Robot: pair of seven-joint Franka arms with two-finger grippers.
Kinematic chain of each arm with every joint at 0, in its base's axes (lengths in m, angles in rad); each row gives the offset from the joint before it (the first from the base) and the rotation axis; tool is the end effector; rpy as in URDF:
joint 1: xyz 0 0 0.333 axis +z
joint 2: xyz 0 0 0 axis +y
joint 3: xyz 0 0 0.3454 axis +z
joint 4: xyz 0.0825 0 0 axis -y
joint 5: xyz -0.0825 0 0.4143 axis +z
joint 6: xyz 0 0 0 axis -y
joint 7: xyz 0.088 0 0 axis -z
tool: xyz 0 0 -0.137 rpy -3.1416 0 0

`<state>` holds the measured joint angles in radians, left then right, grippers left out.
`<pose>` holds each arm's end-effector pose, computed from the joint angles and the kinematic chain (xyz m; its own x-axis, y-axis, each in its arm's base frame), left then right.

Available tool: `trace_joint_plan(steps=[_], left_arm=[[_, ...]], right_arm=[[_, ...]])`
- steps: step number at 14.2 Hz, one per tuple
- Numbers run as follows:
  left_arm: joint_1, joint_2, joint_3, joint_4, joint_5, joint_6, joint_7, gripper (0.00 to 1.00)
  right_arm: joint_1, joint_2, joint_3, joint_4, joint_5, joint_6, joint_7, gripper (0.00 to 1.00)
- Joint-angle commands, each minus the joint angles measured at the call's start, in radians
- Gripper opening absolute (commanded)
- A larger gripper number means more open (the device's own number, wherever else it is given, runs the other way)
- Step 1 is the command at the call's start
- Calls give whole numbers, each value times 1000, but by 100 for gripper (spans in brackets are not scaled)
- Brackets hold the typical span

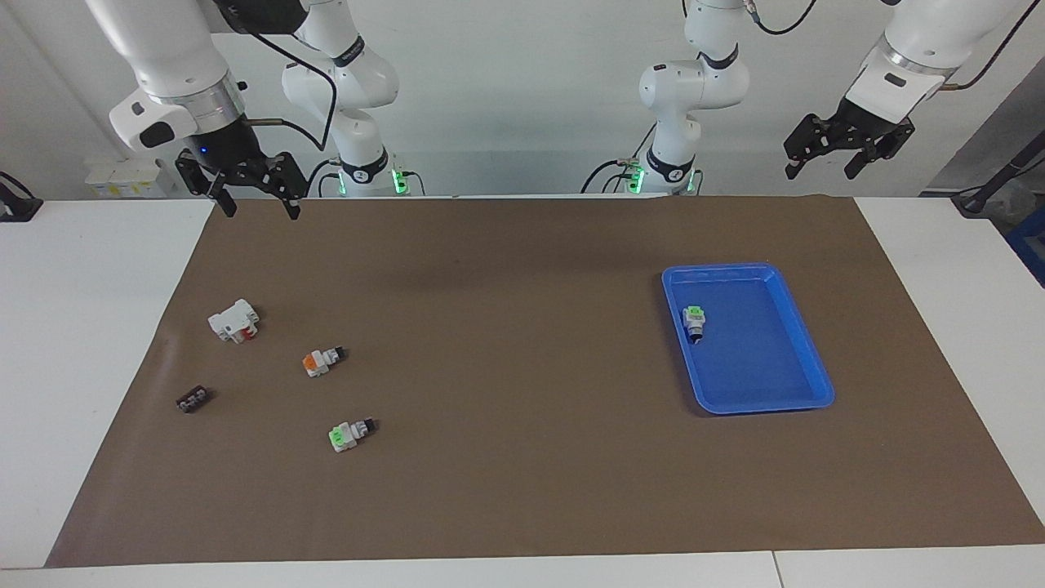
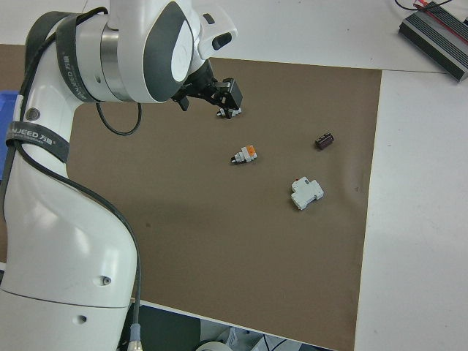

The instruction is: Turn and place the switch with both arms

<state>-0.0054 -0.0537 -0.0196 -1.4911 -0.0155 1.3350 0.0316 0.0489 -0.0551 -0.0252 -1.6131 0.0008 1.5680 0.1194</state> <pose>0.5368 -0.0162 0.6739 0.9930 -0.0599 -0.1017 -0.0584 -0.9981 0.0175 0.5658 0.0131 0.6341 0.9954 -0.0955 0.0097 -0.0955 -0.9954 -0.0034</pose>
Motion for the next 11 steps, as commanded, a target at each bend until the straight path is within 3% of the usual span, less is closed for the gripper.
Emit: trace_joint_plan(steps=[1, 11], left_arm=[[7, -28, 0, -29, -4, -2, 2, 100], [7, -28, 0, -29, -4, -2, 2, 100]], right_arm=[[0, -20, -4, -30, -5, 21, 9, 100], [8, -38, -4, -83, -7, 95, 94, 99]])
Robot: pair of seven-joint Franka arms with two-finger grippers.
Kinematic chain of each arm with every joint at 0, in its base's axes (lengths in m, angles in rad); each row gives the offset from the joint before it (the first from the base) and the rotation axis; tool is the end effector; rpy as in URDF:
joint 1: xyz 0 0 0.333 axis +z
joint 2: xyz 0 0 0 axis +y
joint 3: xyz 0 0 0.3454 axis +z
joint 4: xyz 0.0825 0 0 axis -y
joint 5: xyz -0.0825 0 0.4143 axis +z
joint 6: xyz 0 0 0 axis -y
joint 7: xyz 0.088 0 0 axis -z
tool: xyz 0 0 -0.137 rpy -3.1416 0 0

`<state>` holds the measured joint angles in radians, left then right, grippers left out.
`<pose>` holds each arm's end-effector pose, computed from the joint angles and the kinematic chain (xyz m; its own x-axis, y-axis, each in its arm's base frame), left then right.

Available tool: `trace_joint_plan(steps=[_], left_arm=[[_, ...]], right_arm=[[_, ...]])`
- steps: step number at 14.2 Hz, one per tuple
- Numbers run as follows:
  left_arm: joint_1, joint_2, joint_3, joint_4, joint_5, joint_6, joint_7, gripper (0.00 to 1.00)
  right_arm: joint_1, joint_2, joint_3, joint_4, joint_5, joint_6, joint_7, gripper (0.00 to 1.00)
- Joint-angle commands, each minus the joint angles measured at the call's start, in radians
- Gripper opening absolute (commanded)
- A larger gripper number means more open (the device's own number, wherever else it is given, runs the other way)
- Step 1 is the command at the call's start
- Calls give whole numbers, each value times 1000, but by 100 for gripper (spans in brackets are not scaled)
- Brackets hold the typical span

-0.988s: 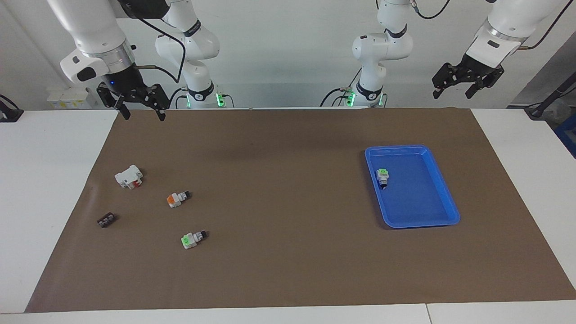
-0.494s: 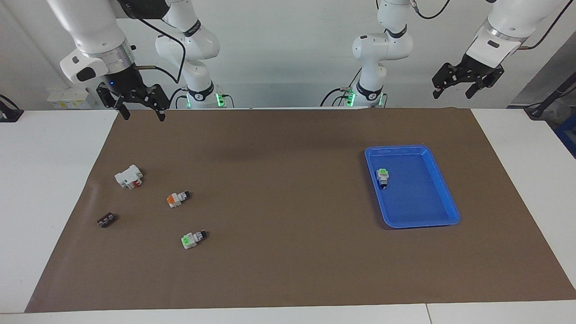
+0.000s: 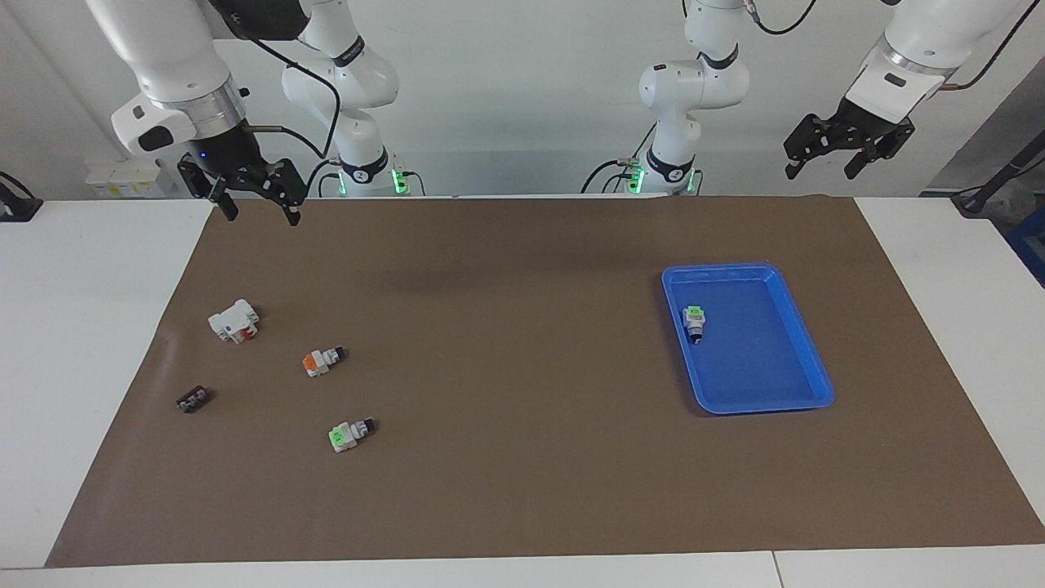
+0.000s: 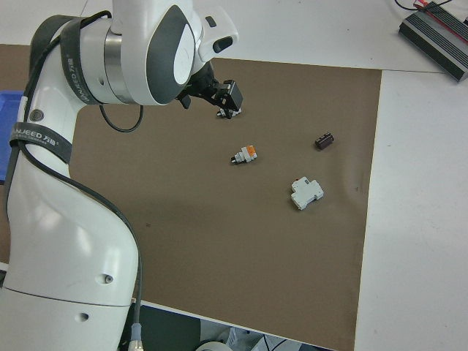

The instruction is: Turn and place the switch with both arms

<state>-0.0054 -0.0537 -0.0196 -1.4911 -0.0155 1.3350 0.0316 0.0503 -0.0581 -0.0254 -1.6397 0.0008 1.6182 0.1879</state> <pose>0.5368 -0.0162 0.6739 0.9930 -0.0599 -0.1017 -0.0584 -0.9981 0.0175 0.5703 0.0139 0.6269 0.9861 -0.1623 0.0355 -0.1621 -0.9867 -0.0091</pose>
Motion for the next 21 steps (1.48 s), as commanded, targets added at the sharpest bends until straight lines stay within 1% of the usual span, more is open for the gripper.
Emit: trace_joint_plan(steps=[1, 5, 8, 9, 13, 17, 18, 19, 21], left_arm=[[7, -28, 0, -29, -4, -2, 2, 100], [7, -28, 0, -29, -4, -2, 2, 100], [7, -28, 0, -29, -4, -2, 2, 100], [7, -28, 0, -29, -4, -2, 2, 100], [7, -28, 0, -29, -4, -2, 2, 100], [7, -28, 0, -29, -4, -2, 2, 100], [7, -28, 0, -29, -4, -2, 2, 100], [7, -28, 0, -29, -4, -2, 2, 100], [7, -28, 0, -29, -4, -2, 2, 100]], right_arm=[[3, -35, -4, -64, -8, 57, 28, 100], [-18, -34, -2, -94, -8, 112, 54, 99], [-6, -52, 8, -159, -10, 166, 188, 100], [-1, -51, 10, -164, -10, 181, 211, 100], [-12, -26, 10, -181, -31, 282, 219, 100], [-1, -28, 10, -196, -31, 282, 284, 99], [0, -20, 10, -196, -33, 284, 298, 100], [-1, 9, 10, -192, -35, 295, 330, 100], [-10, 78, 10, -187, -33, 379, 401, 100]])
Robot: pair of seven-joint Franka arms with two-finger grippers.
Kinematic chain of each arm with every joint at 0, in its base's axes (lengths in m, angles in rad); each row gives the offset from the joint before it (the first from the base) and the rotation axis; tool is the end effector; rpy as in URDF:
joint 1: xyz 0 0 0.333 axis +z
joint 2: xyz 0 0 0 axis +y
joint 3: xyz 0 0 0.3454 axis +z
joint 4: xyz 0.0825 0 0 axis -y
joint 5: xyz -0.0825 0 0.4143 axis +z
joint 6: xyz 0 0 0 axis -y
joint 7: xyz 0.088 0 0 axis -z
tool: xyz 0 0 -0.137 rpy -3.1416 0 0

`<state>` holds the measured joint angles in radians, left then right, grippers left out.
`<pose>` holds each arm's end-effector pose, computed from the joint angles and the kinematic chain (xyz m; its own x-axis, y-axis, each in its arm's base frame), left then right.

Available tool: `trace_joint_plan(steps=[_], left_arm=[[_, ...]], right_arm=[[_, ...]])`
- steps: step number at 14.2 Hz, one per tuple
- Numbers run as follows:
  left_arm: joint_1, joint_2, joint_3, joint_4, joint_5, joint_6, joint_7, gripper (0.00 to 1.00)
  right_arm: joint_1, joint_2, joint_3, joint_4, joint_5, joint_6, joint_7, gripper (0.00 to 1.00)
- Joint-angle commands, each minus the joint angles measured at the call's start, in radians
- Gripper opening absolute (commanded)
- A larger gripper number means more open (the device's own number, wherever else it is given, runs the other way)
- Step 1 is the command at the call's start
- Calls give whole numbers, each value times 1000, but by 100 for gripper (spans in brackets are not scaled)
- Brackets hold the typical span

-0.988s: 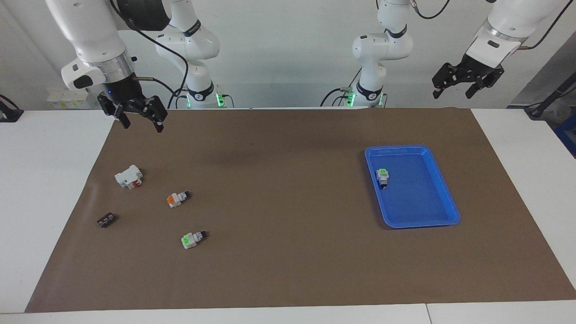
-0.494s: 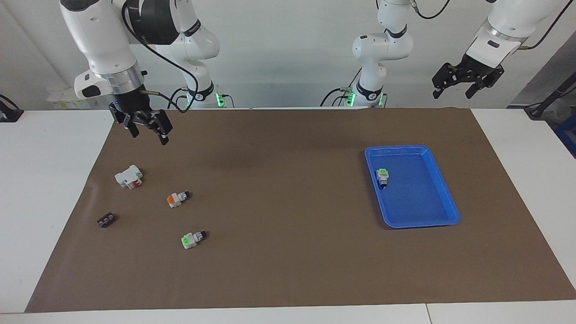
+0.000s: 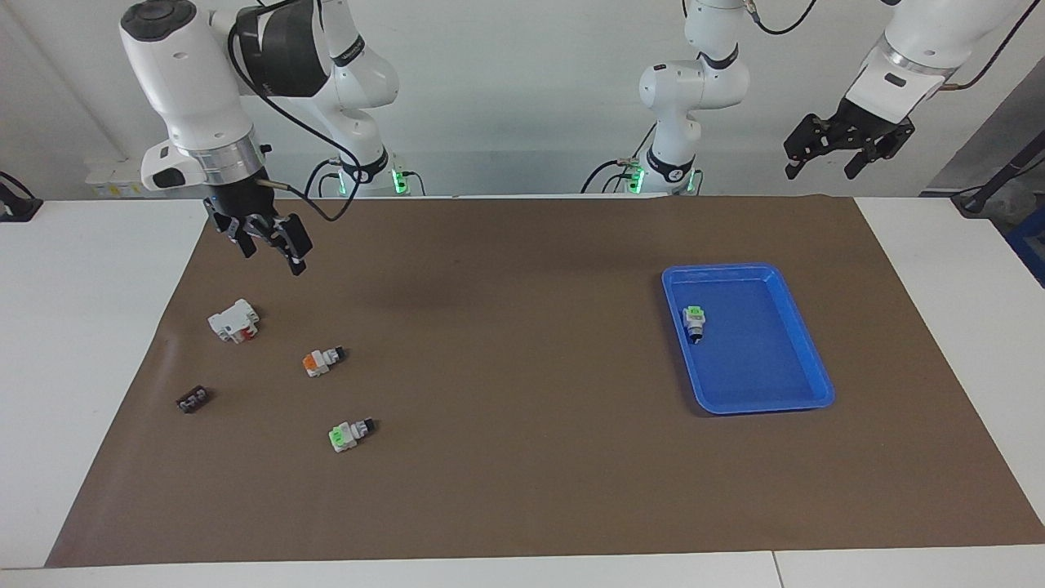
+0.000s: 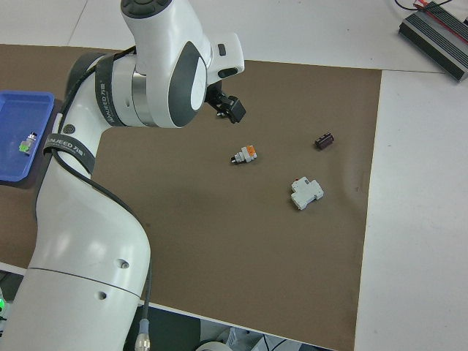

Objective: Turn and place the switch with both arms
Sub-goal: 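Reach the right gripper to the orange-topped switch and grasp it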

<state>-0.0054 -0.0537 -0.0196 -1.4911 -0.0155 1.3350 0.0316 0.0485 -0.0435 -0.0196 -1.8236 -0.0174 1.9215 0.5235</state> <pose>0.5368 -0.0162 0.6739 0.9930 -0.0599 -0.1017 -0.0584 -0.9981 0.0175 0.5960 0.0153 0.5531 0.8732 -0.4697 0.1301 -0.4665 -0.8827 -0.0564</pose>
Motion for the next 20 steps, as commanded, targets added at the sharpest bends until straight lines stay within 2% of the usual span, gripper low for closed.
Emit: trace_joint_plan(steps=[1, 7, 9, 11, 16, 20], left_arm=[[7, -28, 0, -29, -4, -2, 2, 100], [7, -28, 0, -29, -4, -2, 2, 100], [7, -28, 0, -29, -4, -2, 2, 100], [7, -28, 0, -29, -4, -2, 2, 100], [7, -28, 0, -29, -4, -2, 2, 100], [7, -28, 0, -29, -4, -2, 2, 100]], right_arm=[[-1, 98, 4, -3, -15, 102, 94, 100], [10, 273, 4, -43, -16, 289, 229, 100], [10, 272, 6, -115, -15, 324, 350, 100], [22, 269, 4, -141, -15, 329, 438, 100], [-42, 270, 3, -204, -13, 347, 464, 100], [-50, 333, 3, -201, -3, 424, 512, 100]])
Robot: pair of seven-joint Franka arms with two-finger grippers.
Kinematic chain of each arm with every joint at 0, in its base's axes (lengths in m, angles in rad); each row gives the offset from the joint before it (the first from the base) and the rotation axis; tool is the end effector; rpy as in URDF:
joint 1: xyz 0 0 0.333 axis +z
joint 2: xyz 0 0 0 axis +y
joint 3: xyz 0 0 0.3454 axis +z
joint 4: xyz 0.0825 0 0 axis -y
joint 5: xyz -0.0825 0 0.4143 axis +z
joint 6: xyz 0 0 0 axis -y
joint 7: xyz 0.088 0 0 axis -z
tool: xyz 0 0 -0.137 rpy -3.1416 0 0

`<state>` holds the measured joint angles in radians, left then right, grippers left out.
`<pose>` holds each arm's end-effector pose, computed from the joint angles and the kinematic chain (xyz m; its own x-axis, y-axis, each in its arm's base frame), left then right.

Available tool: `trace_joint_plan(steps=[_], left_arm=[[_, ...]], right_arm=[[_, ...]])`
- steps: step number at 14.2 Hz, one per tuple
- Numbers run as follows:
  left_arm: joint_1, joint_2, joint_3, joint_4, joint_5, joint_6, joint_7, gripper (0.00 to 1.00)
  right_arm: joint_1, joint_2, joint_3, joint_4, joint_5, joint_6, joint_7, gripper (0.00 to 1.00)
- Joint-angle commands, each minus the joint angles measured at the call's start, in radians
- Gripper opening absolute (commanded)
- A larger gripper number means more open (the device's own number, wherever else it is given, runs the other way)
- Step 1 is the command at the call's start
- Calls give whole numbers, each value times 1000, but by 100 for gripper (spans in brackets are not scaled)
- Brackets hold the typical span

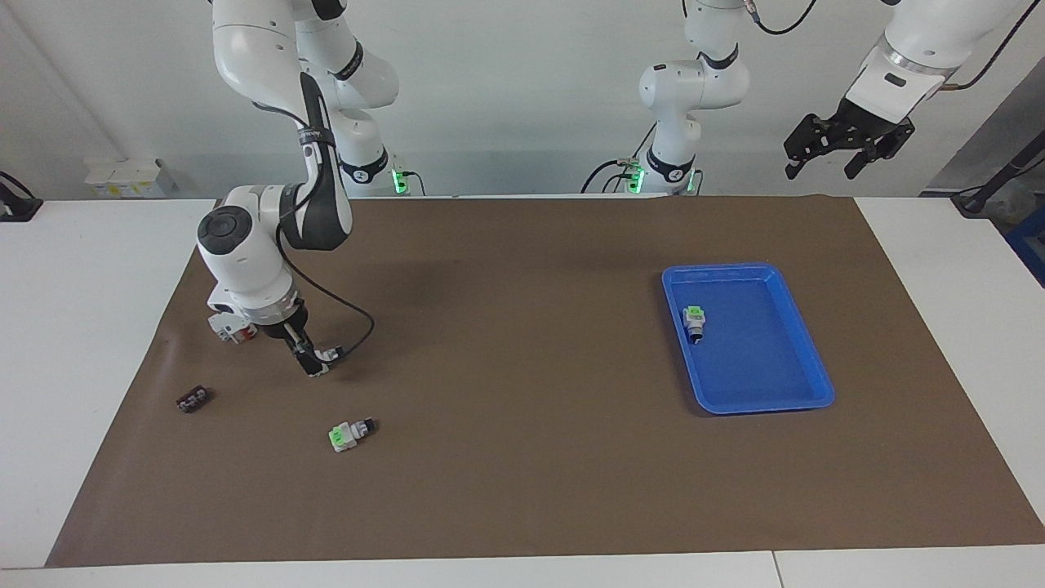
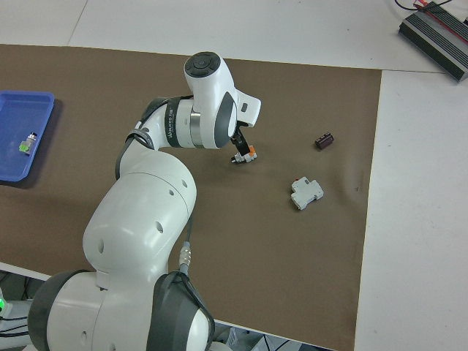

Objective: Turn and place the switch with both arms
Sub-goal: 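Reach the right gripper to the orange-topped switch and grasp it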

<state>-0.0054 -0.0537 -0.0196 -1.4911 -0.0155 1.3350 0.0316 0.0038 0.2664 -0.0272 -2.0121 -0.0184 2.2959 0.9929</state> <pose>0.5368 -0.0162 0.6739 0.9930 -0.0599 -0.1017 -0.0584 -0.9981 0.0175 0.6292 -0.0152 0.3025 0.5374 -0.8429 0.0272 -0.8432 -0.5376 -0.0030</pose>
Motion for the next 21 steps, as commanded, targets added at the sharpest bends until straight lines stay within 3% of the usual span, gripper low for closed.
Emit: trace_joint_plan(steps=[1, 4, 5, 6, 10, 13, 16, 21], left_arm=[[7, -28, 0, -29, -4, -2, 2, 100], [7, -28, 0, -29, -4, -2, 2, 100], [7, -28, 0, -29, -4, -2, 2, 100], [7, -28, 0, -29, -4, -2, 2, 100], [7, -28, 0, -29, -4, -2, 2, 100], [7, -28, 0, -29, -4, -2, 2, 100], [7, -28, 0, -29, -4, -2, 2, 100], [7, -28, 0, -29, -4, -2, 2, 100]], right_arm=[[-5, 46, 12, -13, 2, 75, 62, 99], [10, 66, 12, -34, 2, 102, 98, 99], [1, 68, 12, -33, 2, 105, 86, 60], [-7, 68, 12, -25, 3, 93, 81, 1], [-11, 70, 13, 12, 35, 31, 57, 0], [-28, 67, 13, 30, 257, -19, -95, 0], [-50, 30, 13, 163, 375, -284, -122, 0], [-50, -88, 12, 207, 691, -550, -56, 0]])
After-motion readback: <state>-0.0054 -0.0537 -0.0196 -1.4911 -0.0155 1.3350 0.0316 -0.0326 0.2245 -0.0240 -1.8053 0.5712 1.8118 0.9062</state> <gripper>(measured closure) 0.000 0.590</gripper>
